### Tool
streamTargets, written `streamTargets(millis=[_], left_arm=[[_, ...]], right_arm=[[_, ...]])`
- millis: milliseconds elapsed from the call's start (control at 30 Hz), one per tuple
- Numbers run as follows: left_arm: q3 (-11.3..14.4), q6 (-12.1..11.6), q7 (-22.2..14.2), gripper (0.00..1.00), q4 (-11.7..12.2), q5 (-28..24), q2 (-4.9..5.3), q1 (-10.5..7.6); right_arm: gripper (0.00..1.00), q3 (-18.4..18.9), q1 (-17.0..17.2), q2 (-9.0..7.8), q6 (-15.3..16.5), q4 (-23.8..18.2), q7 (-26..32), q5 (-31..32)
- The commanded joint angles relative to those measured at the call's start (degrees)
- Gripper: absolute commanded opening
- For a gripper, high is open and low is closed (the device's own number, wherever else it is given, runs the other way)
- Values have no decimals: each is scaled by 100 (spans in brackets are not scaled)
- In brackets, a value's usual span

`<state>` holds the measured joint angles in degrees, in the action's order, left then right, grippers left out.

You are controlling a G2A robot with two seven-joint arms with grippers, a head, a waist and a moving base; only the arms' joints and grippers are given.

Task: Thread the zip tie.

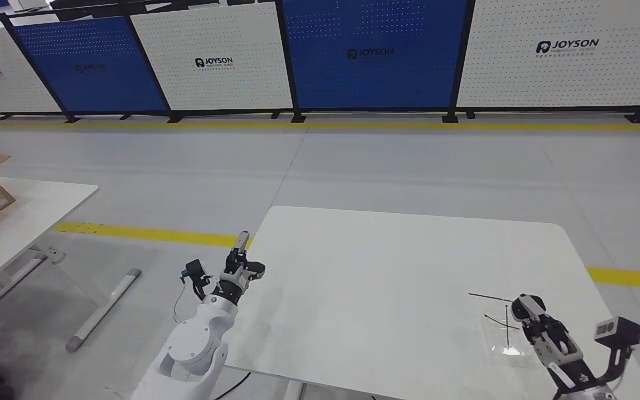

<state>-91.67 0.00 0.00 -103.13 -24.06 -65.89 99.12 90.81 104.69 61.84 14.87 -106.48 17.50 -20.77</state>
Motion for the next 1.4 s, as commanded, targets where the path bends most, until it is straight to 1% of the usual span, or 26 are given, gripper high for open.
streamTargets(millis=[0, 300, 367, 400, 433, 500, 533, 567, 633, 667, 733, 800, 833, 1200, 1300, 1367], left_arm=[[0, 0, 0, 100, 0, 0, 0, 0], [0, 0, 0, 100, 0, 0, 0, 0], [48, -61, -138, 100, -82, 61, -2, -17], [75, -80, -257, 100, -142, 98, 0, -6], [112, -97, -502, 100, -262, 132, 6, 23], [121, -117, -830, 100, -450, 133, 17, 98], [145, -107, -1092, 100, -597, 132, 27, 146], [158, -104, -1268, 100, -692, 128, 33, 176], [204, -92, -1522, 100, -807, 97, 39, 208], [278, -45, -1733, 100, -889, 84, 43, 218], [382, -31, -1892, 100, -944, 199, 47, 215], [571, 48, -2049, 100, -923, 356, 48, 176], [613, 71, -2016, 100, -886, 449, 47, 138], [631, 78, -1983, 100, -868, 480, 45, 121], [709, 271, -2051, 100, -808, 514, 47, -21], [880, 407, -2124, 100, -725, 520, 37, -141]], right_arm=[[0, 7, 4, -1, 6, -1, 7, -7], [0, 7, 4, -1, 6, -1, 7, -7], [0, 7, 4, -1, 6, -1, 7, -7], [0, 7, 4, -1, 6, -1, 7, -7], [0, 7, 4, -1, 6, -1, 7, -7], [0, 7, 4, -1, 6, -1, 7, -7], [0, 7, 4, -1, 6, -1, 7, -7], [0, 7, 4, -1, 6, -1, 7, -7], [0, 7, 4, -1, 6, -1, 7, -7], [0, 7, 4, -1, 6, -1, 7, -7], [0, 7, 4, -1, 6, -1, 7, -7], [0, 7, 4, -1, 6, -1, 7, -7], [0, 7, 4, -1, 6, -1, 7, -7], [0, 7, 4, -1, 6, -1, 7, -7], [0, 7, 4, -1, 6, -1, 7, -7], [0, -29, -19, 3, -5, -47, -2, 81]])
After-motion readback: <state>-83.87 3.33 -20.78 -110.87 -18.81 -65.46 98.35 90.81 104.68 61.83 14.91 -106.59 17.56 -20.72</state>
